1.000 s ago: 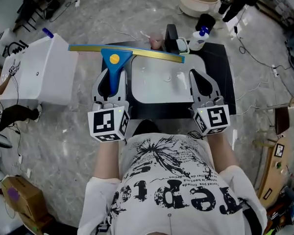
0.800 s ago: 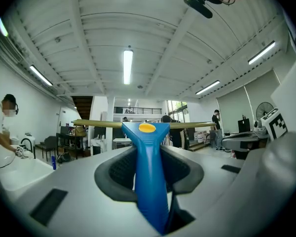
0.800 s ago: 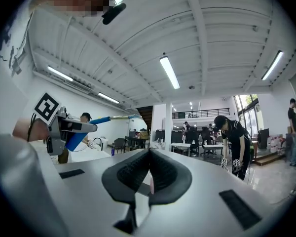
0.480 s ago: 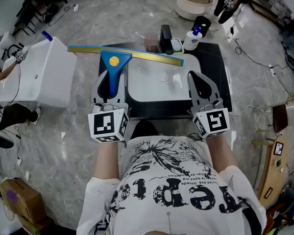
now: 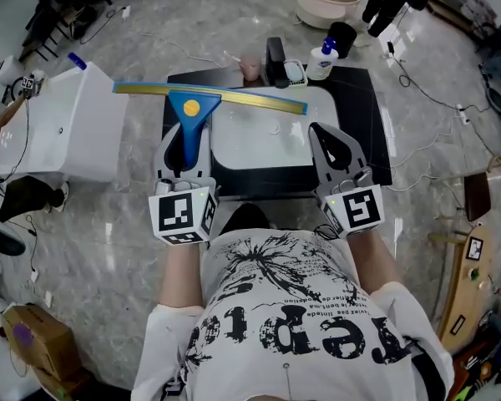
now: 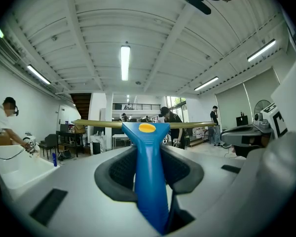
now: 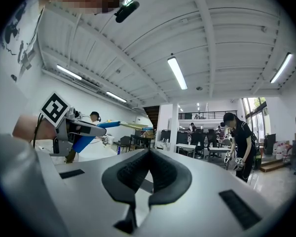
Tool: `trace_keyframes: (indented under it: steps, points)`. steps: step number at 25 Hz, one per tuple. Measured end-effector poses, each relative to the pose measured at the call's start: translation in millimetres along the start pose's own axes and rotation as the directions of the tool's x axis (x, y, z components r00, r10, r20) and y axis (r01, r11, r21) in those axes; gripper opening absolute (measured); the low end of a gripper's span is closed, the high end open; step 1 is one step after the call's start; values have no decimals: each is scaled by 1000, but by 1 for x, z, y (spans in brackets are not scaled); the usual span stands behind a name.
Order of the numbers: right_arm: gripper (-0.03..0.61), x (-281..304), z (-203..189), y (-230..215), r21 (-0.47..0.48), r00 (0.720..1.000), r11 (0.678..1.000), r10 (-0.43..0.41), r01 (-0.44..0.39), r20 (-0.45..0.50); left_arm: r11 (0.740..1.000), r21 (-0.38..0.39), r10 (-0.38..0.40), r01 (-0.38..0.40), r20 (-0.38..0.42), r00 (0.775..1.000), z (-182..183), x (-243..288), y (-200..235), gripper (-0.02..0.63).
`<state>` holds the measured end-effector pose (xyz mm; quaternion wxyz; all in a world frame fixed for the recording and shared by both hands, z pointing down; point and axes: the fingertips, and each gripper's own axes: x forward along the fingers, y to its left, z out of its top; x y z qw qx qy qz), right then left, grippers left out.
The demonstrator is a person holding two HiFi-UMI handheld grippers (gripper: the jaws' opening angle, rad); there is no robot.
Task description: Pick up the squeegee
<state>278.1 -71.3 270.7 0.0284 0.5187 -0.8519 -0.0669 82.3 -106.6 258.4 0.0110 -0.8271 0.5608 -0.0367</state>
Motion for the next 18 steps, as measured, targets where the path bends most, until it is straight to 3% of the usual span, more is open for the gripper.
trace_keyframes:
  steps: [18]
  points:
    - [12, 24, 4, 3, 0, 1000, 1000, -26, 26, 7, 1000, -4, -4, 4, -18, 1000, -8, 8, 13, 140]
